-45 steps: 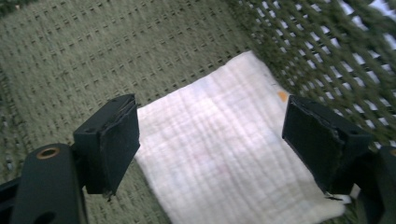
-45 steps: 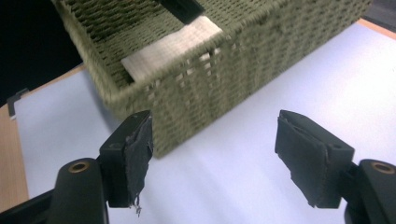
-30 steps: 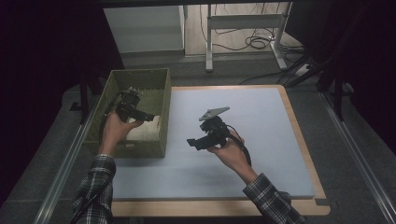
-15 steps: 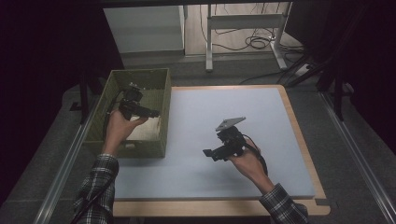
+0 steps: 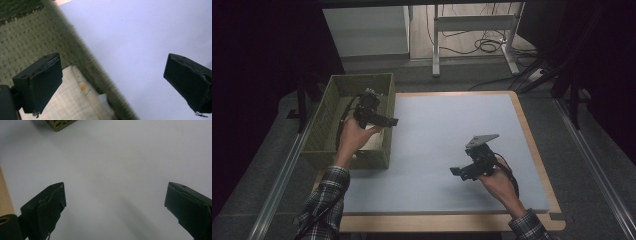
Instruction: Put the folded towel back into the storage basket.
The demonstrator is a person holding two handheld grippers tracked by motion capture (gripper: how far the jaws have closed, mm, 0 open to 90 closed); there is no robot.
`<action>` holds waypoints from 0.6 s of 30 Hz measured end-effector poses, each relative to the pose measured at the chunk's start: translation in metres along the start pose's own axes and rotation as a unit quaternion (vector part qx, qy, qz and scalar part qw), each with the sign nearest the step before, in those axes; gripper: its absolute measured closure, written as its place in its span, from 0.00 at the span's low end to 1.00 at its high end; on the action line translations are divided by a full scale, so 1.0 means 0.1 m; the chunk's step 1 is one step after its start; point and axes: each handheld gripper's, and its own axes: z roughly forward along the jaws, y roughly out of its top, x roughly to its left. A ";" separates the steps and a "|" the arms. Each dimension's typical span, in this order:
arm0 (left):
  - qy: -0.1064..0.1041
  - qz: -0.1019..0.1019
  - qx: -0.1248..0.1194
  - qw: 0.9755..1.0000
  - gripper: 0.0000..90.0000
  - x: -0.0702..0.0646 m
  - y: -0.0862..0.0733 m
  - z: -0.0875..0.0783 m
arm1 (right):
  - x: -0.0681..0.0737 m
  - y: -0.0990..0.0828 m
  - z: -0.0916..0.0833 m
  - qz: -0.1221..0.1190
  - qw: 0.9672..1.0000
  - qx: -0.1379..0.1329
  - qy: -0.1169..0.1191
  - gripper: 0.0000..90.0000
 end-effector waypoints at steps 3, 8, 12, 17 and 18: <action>-0.008 0.018 -0.004 1.000 0.03 -0.14 0.04 0.03 | -0.06 -0.09 -0.07 0.004 1.000 -0.002 -0.009 0.04; -0.025 0.040 -0.013 0.999 0.03 -0.40 0.07 0.10 | -0.15 -0.23 -0.20 0.010 1.000 -0.005 -0.022 0.04; -0.042 0.060 -0.023 0.997 0.03 -0.62 0.04 0.19 | -0.20 -0.35 -0.29 0.011 1.000 -0.006 -0.026 0.03; -0.058 0.082 -0.031 0.994 0.02 -0.88 -0.04 0.30 | -0.22 -0.47 -0.36 0.011 0.999 -0.004 -0.036 0.03; -0.059 0.087 -0.033 0.994 0.02 -0.93 -0.06 0.31 | -0.23 -0.50 -0.38 0.013 0.999 -0.004 -0.038 0.03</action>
